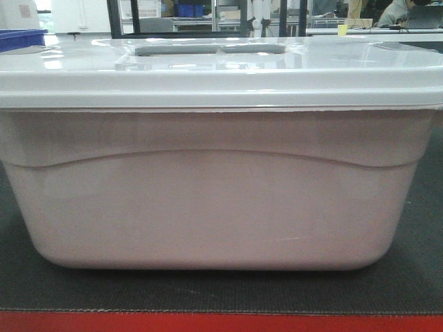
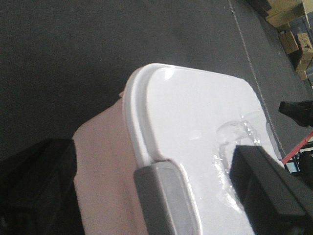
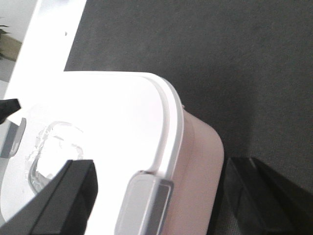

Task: Grab white bin and place on right shelf
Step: 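Lower both grippers onto the lid rims at the bin's ends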

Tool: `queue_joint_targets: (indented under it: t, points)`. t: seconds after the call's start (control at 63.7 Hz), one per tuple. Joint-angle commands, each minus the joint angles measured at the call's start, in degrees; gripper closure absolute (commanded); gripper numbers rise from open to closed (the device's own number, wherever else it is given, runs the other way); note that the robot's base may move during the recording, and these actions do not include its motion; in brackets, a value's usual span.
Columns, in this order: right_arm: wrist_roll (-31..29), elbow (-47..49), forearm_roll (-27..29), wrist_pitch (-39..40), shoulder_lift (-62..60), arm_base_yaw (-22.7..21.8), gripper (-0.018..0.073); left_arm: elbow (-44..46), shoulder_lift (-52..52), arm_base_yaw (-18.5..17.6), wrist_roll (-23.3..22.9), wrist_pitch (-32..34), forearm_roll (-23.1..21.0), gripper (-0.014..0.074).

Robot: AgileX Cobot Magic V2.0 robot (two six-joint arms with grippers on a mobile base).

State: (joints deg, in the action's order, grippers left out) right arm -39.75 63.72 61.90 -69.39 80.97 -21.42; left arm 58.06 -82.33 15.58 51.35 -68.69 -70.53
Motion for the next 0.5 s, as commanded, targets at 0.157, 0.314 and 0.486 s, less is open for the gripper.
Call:
queue_joint_targets:
  t: [0.157,0.314,0.486]
  points:
    - [-5.02,-5.26,8.4,-7.21,0.84,-0.52,-0.0064,1.57,-2.1,0.12,0.84,-7.92,-3.96,0.006]
    - [-8.94,-10.14,13.44,-7.21,0.84,-0.52,-0.0064,1.23,-2.2,-1.2,0.84,-7.92,-3.34,0.0065]
    - [-10.29,-13.98,18.44,-7.21,0.84,-0.09,-0.0064,-1.1,-2.2,-3.48,0.08,-7.92,-2.33,0.0074]
